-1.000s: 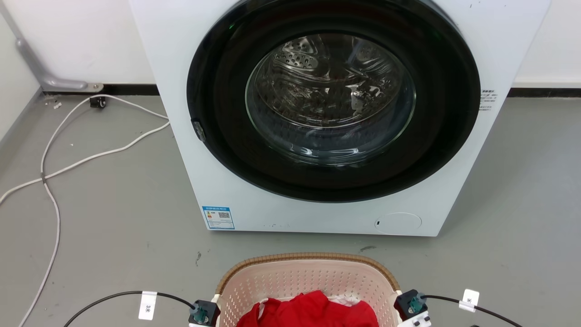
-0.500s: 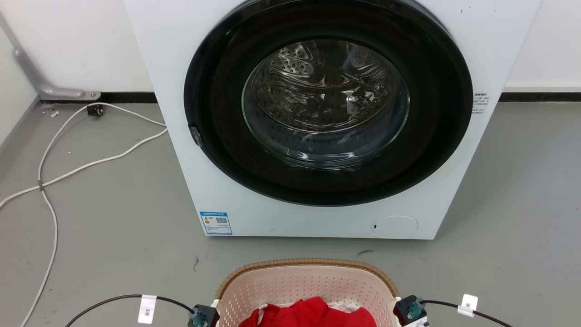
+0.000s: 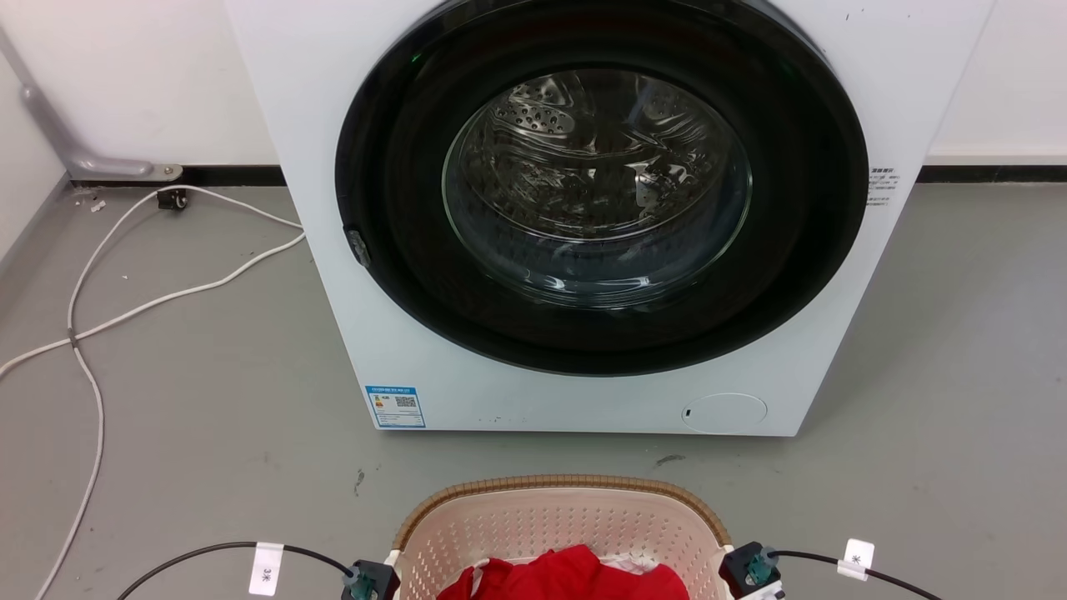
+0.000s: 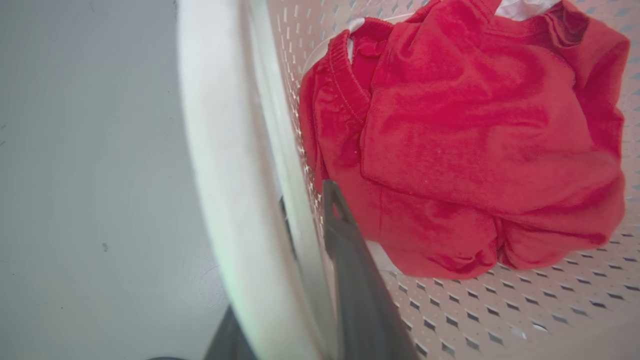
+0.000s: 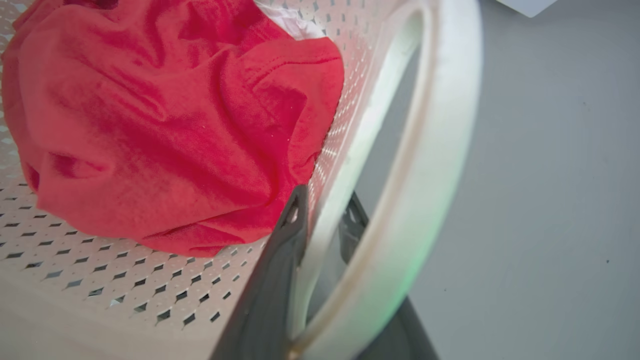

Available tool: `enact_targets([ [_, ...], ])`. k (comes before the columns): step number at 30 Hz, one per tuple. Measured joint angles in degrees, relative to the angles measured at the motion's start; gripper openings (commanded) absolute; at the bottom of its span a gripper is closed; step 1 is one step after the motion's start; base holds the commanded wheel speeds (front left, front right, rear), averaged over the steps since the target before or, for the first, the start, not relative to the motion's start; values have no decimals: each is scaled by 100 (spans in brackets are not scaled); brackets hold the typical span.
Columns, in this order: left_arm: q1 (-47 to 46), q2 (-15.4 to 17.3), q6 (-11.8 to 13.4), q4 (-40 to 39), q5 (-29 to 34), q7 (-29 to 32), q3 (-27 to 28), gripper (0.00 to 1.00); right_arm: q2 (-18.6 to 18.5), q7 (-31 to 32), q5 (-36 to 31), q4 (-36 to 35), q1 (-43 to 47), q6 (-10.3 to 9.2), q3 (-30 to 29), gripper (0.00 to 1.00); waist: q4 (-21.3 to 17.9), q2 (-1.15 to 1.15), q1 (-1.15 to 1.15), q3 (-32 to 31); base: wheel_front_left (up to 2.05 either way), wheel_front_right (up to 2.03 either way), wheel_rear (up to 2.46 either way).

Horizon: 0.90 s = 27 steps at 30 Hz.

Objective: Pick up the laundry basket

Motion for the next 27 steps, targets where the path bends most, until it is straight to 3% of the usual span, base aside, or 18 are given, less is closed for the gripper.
enact_targets([
  [27,-76,30,0,114,-455,-167,-459,0,-12,-26,349,52,-51,0,371,0,-15,0,0,50,0,0,0],
])
